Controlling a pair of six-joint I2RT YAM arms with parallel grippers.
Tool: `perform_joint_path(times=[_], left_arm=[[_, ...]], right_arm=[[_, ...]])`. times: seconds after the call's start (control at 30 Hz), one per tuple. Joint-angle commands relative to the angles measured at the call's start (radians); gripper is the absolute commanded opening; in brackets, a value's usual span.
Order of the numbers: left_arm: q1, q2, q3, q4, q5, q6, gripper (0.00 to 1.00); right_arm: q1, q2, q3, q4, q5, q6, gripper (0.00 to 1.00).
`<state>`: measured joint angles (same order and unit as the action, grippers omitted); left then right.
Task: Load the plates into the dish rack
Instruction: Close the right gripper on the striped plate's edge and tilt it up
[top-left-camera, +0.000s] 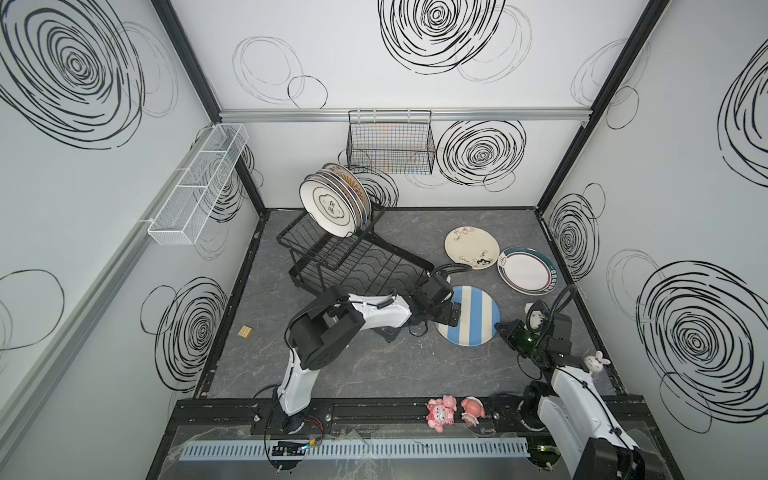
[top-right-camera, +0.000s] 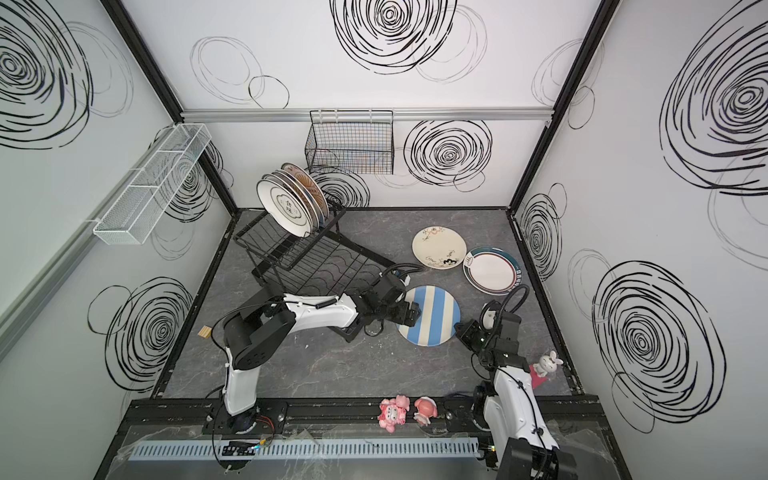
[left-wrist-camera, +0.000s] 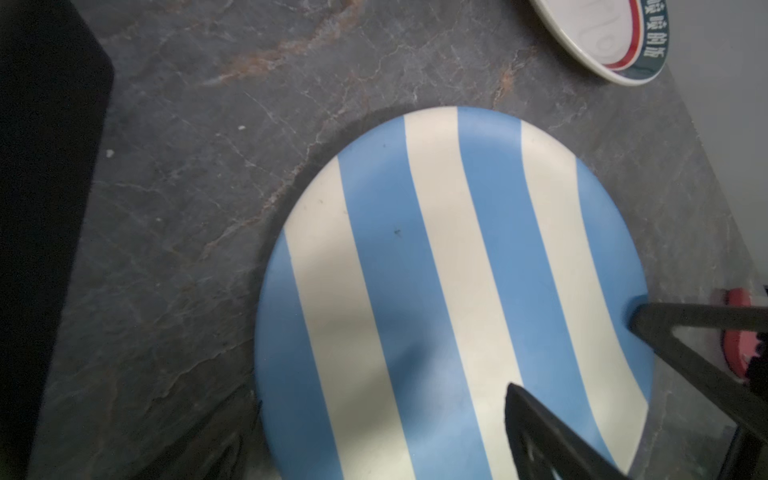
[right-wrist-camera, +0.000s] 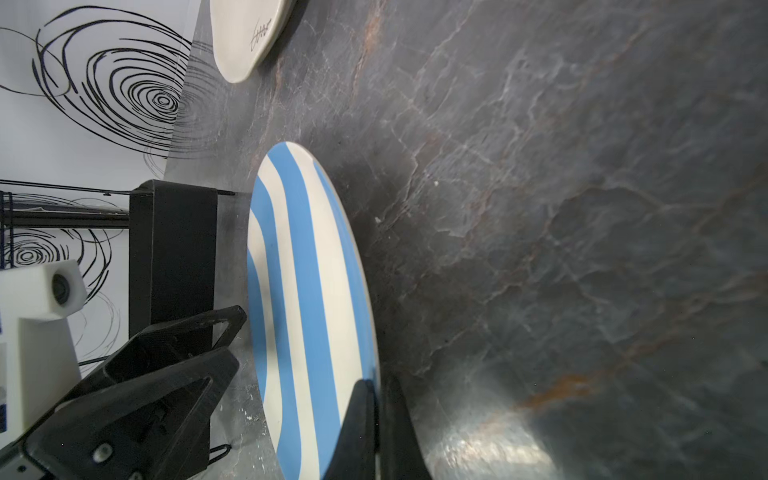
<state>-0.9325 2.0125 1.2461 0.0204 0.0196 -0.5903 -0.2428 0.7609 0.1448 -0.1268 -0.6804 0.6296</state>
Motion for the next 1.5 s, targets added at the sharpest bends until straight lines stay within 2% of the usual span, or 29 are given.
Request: perform_joint_path(times=[0.0,0.07,0.13,0.23,0.3,0.47,0.7,1.0,1.23,1.47], left_arm=[[0.003,0.032,0.041,-0.014,-0.051,0.013,0.96],[0.004,0.044,0.051,-0.016,-0.048,0.015,0.96],[0.004,0.054,0.063,-0.021,-0.044,0.015,0.96],[0.004,0.064,0.074,-0.028,-0.044,0.021,0.96],[0.007,0.069,0.078,-0.033,-0.046,0.023,0.96],[0.015,0.08,0.084,-0.039,-0.053,0.026,0.96],[0.026,0.1,0.088,-0.026,-0.028,0.032,0.96],[0.032,0.12,0.073,0.014,0.033,0.03,0.96],[0.033,0.12,0.054,0.054,0.078,0.018,0.96],[0.029,0.097,0.041,0.081,0.103,0.012,0.96]], right_arm=[[0.0,0.0,-0.014,0.025,0.023,0.01,0.03],[0.013,-0.007,-0.009,0.013,0.053,0.011,0.11],[0.017,-0.014,-0.018,0.025,0.056,0.016,0.29],[0.017,-0.006,-0.022,0.028,0.058,0.025,0.39],[0.017,0.01,-0.025,0.035,0.059,0.027,0.49],[0.017,0.063,-0.018,0.053,0.082,0.025,0.57],[0.018,0.167,-0.001,0.113,0.088,-0.001,0.57],[0.019,0.336,0.004,0.171,0.021,-0.028,0.52],[0.02,0.44,0.012,0.232,-0.076,-0.039,0.4],[0.015,0.309,0.043,0.225,-0.127,0.011,0.2]])
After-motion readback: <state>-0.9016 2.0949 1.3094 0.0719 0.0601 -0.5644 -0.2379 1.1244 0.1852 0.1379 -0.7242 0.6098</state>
